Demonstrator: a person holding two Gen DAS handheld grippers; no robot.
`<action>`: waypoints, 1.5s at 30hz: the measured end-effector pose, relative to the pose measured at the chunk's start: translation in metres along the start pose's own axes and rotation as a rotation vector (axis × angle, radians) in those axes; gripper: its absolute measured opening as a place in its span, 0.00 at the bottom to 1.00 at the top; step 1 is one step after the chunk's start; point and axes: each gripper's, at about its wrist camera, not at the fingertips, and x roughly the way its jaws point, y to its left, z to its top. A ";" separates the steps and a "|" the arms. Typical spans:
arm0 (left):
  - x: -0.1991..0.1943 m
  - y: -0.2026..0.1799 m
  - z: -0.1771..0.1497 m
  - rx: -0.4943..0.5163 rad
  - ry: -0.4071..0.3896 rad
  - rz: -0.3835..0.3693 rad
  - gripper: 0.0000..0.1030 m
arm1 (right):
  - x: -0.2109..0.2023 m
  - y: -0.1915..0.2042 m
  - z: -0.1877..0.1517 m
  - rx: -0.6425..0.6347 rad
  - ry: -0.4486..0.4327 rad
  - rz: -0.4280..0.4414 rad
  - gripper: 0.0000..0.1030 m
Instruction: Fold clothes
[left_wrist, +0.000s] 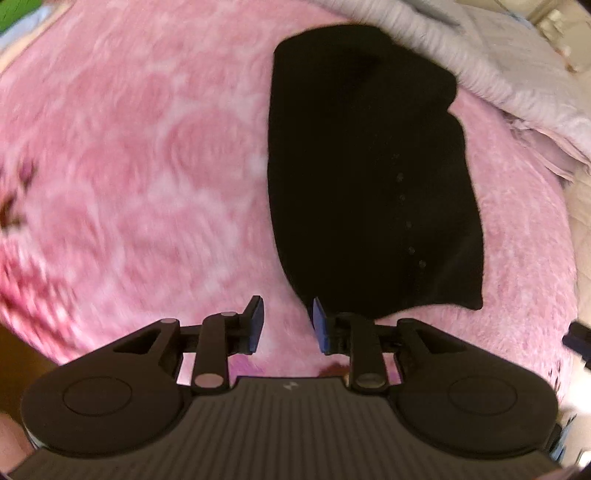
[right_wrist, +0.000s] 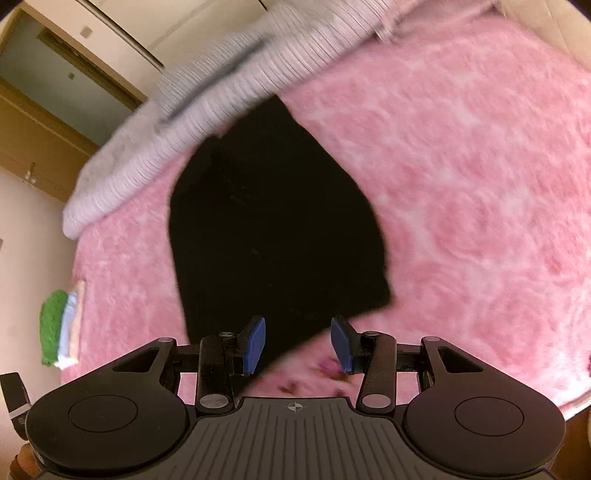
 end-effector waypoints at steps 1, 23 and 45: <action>0.008 0.000 -0.007 -0.028 0.001 0.000 0.25 | 0.005 -0.014 -0.002 0.006 0.020 0.001 0.42; 0.151 0.043 -0.024 -0.607 -0.054 -0.293 0.25 | 0.178 -0.141 0.024 0.277 0.092 0.152 0.52; 0.120 0.085 -0.047 -0.455 -0.010 -0.237 0.27 | 0.144 -0.133 -0.076 0.363 0.220 0.204 0.74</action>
